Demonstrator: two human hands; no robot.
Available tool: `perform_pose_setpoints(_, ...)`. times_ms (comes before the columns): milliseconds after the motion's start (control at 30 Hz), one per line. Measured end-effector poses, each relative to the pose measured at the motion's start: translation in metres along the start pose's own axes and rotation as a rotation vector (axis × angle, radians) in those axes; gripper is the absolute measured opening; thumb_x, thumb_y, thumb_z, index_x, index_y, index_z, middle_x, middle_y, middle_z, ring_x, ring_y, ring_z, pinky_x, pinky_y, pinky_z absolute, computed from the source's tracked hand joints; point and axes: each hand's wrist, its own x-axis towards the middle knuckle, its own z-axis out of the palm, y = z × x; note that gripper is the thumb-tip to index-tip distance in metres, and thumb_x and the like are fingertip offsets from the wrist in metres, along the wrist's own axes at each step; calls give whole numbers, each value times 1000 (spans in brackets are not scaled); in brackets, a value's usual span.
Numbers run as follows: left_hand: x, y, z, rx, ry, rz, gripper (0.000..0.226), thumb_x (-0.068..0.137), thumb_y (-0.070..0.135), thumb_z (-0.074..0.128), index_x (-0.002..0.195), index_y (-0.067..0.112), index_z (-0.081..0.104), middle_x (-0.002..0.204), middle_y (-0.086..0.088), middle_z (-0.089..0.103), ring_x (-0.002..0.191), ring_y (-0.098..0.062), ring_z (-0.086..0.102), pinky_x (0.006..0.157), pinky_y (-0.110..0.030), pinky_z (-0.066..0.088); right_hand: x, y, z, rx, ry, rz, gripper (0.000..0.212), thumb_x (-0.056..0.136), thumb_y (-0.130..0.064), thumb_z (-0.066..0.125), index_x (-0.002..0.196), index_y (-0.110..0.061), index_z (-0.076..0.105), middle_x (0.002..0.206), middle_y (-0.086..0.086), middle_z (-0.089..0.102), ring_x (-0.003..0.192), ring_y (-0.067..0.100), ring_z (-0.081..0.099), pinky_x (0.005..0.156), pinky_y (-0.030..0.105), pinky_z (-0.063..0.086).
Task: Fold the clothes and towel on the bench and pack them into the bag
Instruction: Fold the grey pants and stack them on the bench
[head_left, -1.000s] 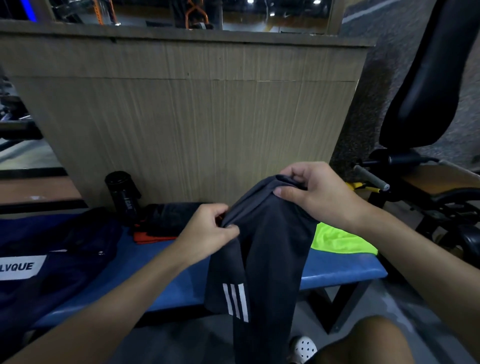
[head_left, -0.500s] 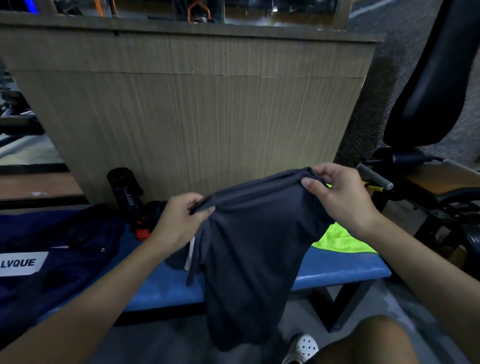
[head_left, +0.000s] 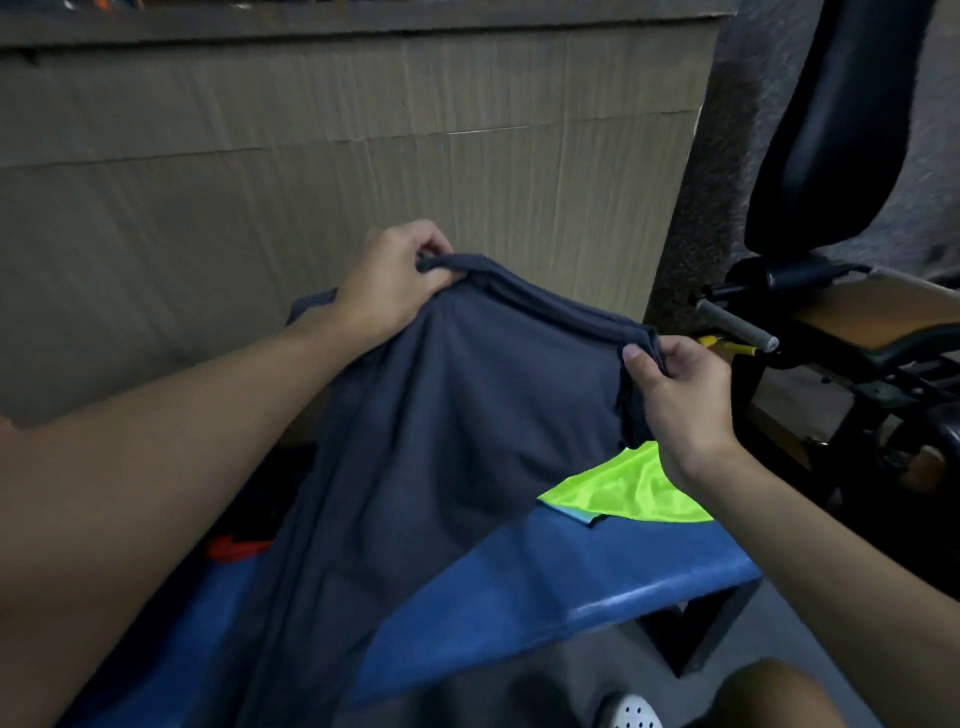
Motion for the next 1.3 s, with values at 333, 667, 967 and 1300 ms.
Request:
perform_pose_setpoints(333, 42, -56, 200, 108, -260, 129, 12, 92, 26, 66, 101, 19, 68, 96, 2, 72, 90, -23, 66, 77, -43, 52, 94, 145, -48, -206, 133, 173, 12, 92, -13, 65, 80, -13, 64, 81, 6, 66, 76, 16, 57, 74, 35, 46)
perform_pose_setpoints(667, -13, -85, 293, 187, -305, 369, 47, 84, 42, 63, 124, 18, 60, 133, -2, 56, 122, -21, 50, 101, -40, 37, 109, 223, -59, -848, -36, 196, 61, 80, -42, 75, 131, -22, 47, 125, 0, 55, 117, 25, 48, 100, 45, 37)
perform_pose_setpoints(967, -44, -86, 280, 176, -462, 240, 48, 86, 55, 46, 107, 22, 74, 123, 6, 66, 120, -16, 55, 99, -36, 37, 98, 200, -64, -1010, -83, 112, 72, 78, -52, 73, 138, -23, 46, 140, 1, 44, 130, 27, 32, 103, 46, 23)
perform_pose_setpoints(1300, -165, -90, 135, 50, -345, -122, 20, 90, 30, 56, 90, 18, 72, 91, 12, 67, 91, -14, 59, 86, -43, 48, -14, 149, 3, -776, -416, -80, 44, 81, -29, 75, 121, -22, 57, 109, -7, 55, 112, 22, 50, 90, 37, 31)
